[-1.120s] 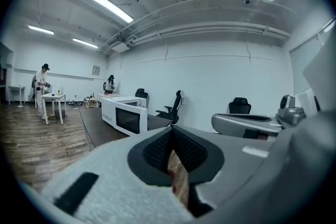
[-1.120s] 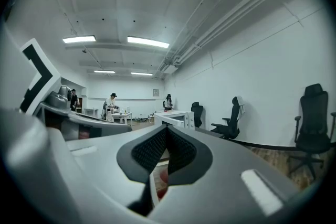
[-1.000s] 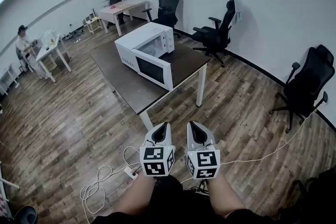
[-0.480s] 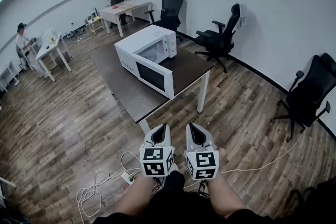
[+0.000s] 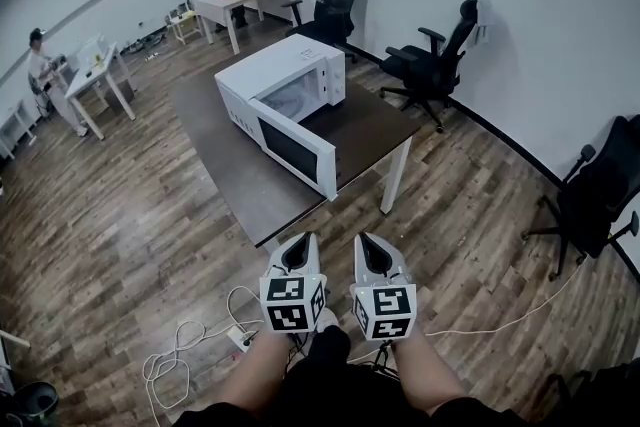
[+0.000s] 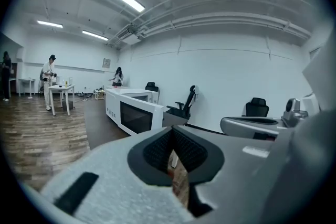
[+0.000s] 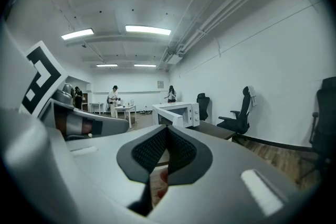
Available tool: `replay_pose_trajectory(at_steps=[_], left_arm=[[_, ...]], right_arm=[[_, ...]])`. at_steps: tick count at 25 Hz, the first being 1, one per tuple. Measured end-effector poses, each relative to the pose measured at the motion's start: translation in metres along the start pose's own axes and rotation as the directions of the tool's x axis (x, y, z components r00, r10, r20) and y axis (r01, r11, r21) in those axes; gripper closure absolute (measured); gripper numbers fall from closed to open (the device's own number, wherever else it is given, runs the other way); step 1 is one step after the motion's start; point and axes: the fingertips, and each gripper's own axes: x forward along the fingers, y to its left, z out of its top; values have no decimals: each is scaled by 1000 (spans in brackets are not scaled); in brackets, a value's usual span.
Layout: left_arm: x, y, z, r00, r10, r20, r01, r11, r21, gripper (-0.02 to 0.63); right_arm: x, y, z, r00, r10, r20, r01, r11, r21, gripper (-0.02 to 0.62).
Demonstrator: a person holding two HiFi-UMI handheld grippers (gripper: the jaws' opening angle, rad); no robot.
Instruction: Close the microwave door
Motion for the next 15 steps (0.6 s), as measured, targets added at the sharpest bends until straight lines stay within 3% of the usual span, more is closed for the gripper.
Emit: replay_pose_trajectory(at_steps=[15], left_arm=[[87,74,10,998,38,-53,-42,997,-72,604]], right_arm=[[134,-12,-12,996,14,-89,-17,999,-29,589]])
